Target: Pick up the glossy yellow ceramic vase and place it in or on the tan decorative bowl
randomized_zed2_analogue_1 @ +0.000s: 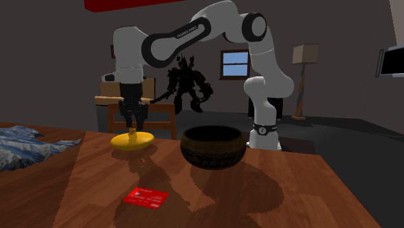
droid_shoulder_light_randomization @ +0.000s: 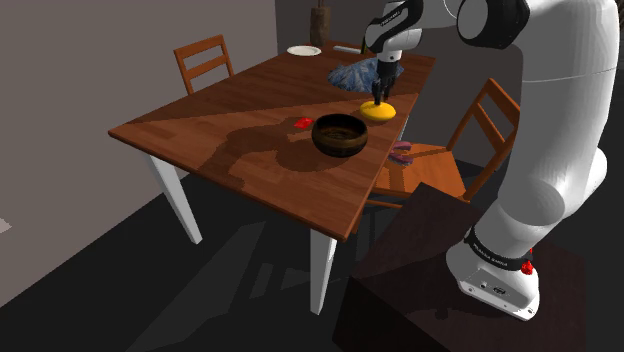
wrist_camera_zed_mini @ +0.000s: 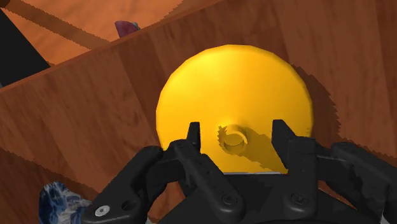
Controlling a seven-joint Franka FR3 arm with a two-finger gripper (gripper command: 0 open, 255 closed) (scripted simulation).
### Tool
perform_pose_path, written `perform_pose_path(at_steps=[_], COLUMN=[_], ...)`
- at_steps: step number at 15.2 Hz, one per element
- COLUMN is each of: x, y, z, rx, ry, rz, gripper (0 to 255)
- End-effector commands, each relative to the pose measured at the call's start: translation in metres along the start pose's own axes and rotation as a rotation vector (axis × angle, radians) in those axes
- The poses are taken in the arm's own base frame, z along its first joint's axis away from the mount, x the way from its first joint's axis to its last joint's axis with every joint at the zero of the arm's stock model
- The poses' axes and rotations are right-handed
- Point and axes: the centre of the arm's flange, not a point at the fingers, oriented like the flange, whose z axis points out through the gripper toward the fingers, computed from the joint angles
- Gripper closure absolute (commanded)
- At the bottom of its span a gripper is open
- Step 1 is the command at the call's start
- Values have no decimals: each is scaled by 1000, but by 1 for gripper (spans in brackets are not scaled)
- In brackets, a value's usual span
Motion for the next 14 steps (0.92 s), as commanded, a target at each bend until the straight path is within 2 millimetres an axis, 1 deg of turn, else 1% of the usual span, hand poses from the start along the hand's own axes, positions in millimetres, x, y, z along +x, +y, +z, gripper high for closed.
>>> perform_pose_path(at_steps=[1,9,14], x=[0,0,-1], y=[0,0,1], z=[0,0,-26], rx=[0,0,0], ry=[0,0,0], rz=[0,0,0], gripper=[255,255,255])
